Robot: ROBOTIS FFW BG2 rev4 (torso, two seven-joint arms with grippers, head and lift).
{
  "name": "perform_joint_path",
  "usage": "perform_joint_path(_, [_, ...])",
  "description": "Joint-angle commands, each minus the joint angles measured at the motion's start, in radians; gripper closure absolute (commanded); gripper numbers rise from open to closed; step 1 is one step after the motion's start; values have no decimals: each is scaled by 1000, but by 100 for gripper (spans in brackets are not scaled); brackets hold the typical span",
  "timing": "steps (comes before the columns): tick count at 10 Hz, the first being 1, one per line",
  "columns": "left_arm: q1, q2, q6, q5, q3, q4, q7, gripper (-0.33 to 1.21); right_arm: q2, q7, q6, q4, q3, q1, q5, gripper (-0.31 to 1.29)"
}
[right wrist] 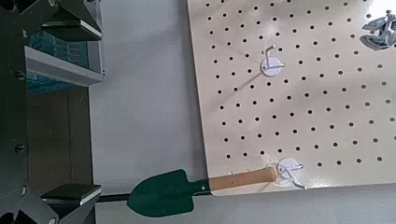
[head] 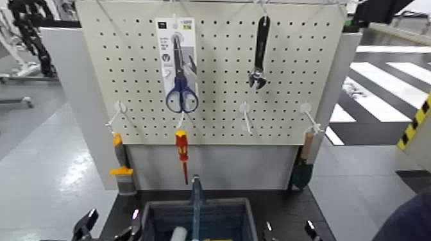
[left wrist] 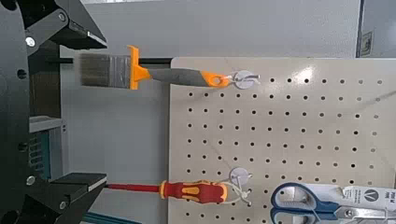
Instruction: Grasp the handle of the crate.
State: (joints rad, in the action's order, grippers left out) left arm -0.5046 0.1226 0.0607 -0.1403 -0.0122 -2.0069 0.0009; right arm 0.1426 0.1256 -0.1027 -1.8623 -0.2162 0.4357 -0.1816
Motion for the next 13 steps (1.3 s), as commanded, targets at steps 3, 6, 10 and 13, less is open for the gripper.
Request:
perform_joint_path(3, [6, -1, 8, -10, 0, 8, -4, 27, 0, 0, 1, 0, 0, 0, 1, 15])
perform_joint_path(6, [51, -12, 13, -65, 31, 28, -145, 22, 0, -1, 8, 2, -3, -2, 1, 15])
perform_joint_path(10, [77, 40, -35, -252, 0, 16, -148, 7, 2, -1, 17, -2, -6, -2, 1, 15])
perform_joint_path(13, [140, 75, -205, -496, 17, 23, -233, 11, 3, -3, 21, -5, -8, -3, 1, 15])
